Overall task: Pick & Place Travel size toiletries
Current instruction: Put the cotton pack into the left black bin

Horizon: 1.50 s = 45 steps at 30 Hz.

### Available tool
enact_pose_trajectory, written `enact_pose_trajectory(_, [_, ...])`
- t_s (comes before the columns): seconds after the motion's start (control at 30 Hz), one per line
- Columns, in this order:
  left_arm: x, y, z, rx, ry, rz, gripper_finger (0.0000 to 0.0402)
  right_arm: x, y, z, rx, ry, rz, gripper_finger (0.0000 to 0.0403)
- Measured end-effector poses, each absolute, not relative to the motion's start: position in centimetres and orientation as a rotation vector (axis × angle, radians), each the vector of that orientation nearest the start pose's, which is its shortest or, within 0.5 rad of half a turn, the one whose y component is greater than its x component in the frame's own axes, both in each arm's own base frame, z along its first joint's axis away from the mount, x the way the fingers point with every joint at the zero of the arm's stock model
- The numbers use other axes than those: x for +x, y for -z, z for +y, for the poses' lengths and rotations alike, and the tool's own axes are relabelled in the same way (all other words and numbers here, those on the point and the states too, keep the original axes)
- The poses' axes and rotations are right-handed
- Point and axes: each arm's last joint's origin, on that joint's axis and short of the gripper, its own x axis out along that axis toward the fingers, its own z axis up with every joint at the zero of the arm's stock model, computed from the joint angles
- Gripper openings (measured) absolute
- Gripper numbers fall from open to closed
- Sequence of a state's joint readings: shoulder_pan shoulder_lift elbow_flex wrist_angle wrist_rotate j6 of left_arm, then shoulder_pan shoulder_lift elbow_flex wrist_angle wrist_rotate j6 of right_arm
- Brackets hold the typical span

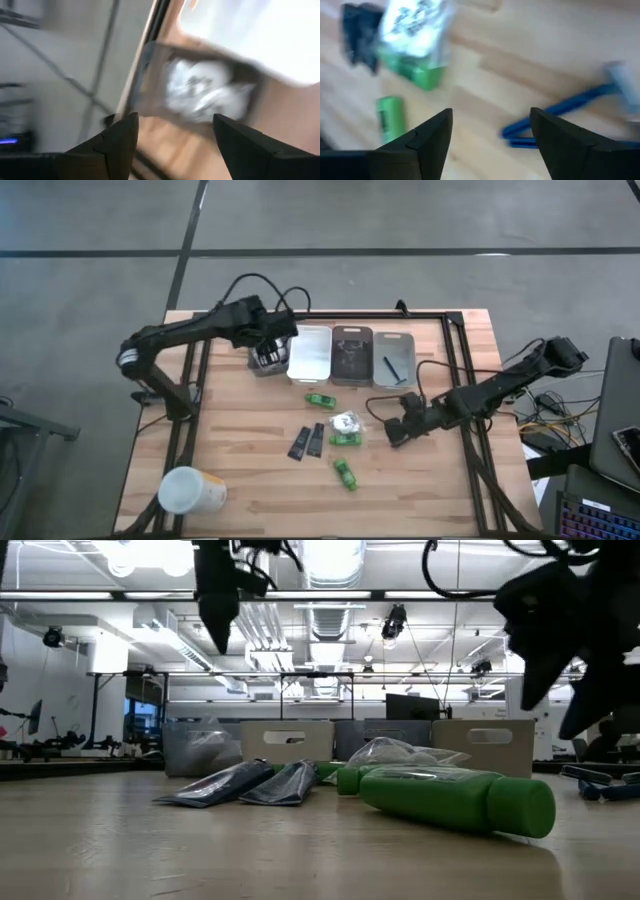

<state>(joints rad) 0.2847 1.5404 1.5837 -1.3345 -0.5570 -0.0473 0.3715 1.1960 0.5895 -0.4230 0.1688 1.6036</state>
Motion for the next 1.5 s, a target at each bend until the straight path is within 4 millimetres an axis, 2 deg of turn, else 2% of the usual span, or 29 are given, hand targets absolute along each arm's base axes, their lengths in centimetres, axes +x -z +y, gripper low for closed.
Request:
enact_pose_trajectory(0.1, [25.9, -36.0, 8.7, -0.003, -0.737, 1.181, 0.0259, 20.5, -16.6, 7.0, 1.278, 0.571, 0.805, 0.0266])
enact_pose_trajectory(0.23, [25.4, -36.9, 7.7, -0.066, -0.728, 1.104, 0.0259, 20.8, -15.5, 6.9, 1.341, 0.622, 0.751, 0.0271])
enact_pose_trajectory(0.37, [25.3, -37.3, 6.9, -0.066, -0.707, 1.079, 0.0259, 21.2, -15.0, 7.1, 1.346, 0.638, 0.770, 0.0275])
enact_pose_trajectory(0.57, [25.5, -37.2, 6.6, -0.068, -0.701, 1.076, 0.0259, 23.3, -14.8, 7.3, 1.356, 0.616, 0.737, 0.0278])
enact_pose_trajectory(0.83, [25.6, -37.1, 6.6, -0.069, -0.702, 1.069, 0.0259, 24.7, -12.7, 6.8, 1.380, 0.696, 0.761, 0.0253])
enact_pose_trajectory(1.03, [25.6, -37.1, 6.6, -0.067, -0.702, 1.069, 0.0259, 26.1, -12.5, 6.4, 1.428, 0.650, 0.699, 0.0238])
enact_pose_trajectory(1.37, [25.7, -36.8, 6.6, -0.051, -0.692, 1.079, 0.0259, 26.7, -12.9, 5.6, 1.463, 0.631, 0.633, 0.0247])
enact_pose_trajectory(1.5, [25.8, -36.3, 6.7, -0.041, -0.687, 1.092, 0.0259, 27.1, -12.0, 4.8, 1.466, 0.642, 0.664, 0.0255])
